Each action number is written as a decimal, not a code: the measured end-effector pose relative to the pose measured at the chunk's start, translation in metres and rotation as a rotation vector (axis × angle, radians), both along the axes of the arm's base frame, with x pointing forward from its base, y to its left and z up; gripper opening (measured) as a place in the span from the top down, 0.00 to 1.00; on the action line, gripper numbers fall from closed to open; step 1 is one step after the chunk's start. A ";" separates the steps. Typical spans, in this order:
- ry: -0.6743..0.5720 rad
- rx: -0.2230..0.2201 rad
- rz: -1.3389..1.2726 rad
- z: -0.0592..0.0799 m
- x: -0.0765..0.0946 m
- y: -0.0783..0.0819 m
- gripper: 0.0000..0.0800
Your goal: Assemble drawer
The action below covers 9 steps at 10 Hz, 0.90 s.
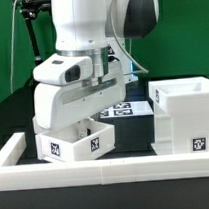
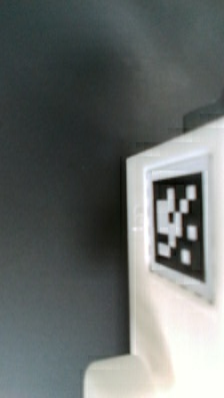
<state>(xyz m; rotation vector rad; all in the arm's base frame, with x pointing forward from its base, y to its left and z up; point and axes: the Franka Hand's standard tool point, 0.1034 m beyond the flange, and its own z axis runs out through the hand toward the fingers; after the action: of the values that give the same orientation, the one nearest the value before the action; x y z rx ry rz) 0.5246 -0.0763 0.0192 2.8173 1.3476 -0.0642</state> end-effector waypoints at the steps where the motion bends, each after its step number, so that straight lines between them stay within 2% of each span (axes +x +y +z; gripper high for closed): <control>1: 0.004 0.000 0.076 0.000 0.000 -0.001 0.95; 4: 0.014 -0.014 0.390 -0.001 -0.005 -0.002 0.95; 9: 0.051 -0.031 0.685 -0.002 -0.008 -0.008 0.95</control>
Offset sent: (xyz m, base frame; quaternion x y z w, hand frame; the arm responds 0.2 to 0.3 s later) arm -0.0108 0.0175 0.0036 0.0052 0.0169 -0.3167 0.9483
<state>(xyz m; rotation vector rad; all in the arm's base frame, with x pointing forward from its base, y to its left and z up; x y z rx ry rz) 0.5168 -0.0847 0.0168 2.1850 2.2017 -0.1409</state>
